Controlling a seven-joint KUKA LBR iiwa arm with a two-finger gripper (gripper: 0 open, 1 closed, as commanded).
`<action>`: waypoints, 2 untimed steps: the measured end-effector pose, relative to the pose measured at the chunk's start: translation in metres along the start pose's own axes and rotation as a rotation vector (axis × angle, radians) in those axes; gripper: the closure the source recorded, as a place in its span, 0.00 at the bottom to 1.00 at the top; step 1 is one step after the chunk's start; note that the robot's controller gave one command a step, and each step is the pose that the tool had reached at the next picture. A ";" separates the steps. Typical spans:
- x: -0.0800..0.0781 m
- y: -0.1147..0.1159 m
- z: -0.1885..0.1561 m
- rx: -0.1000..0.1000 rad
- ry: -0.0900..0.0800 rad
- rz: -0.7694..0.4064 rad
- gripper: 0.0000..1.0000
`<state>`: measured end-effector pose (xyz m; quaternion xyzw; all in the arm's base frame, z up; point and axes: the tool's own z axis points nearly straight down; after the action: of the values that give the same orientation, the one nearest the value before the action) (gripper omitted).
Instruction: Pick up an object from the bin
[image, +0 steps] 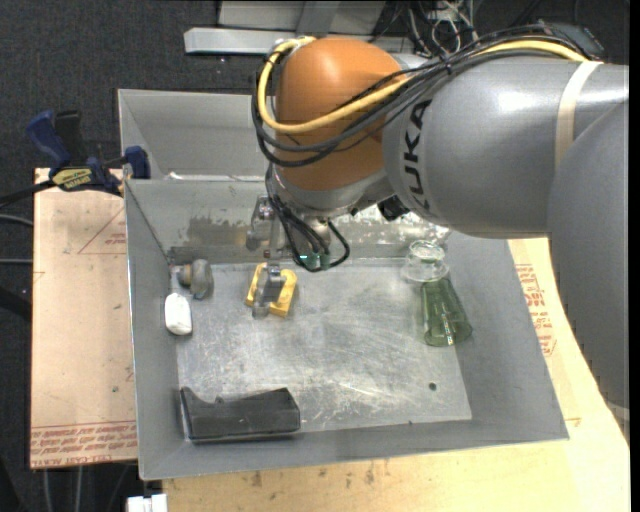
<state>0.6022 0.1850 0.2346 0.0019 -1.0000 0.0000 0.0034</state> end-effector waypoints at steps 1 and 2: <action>-0.002 -0.001 -0.005 -0.001 -0.008 0.003 0.00; -0.017 -0.027 0.049 -0.003 -0.011 0.120 0.00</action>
Offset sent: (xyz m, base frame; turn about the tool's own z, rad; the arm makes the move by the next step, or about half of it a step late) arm 0.0466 -0.0811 -0.1646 0.3660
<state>0.6194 0.1583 0.1857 -0.0583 -0.9983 -0.0013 -0.0020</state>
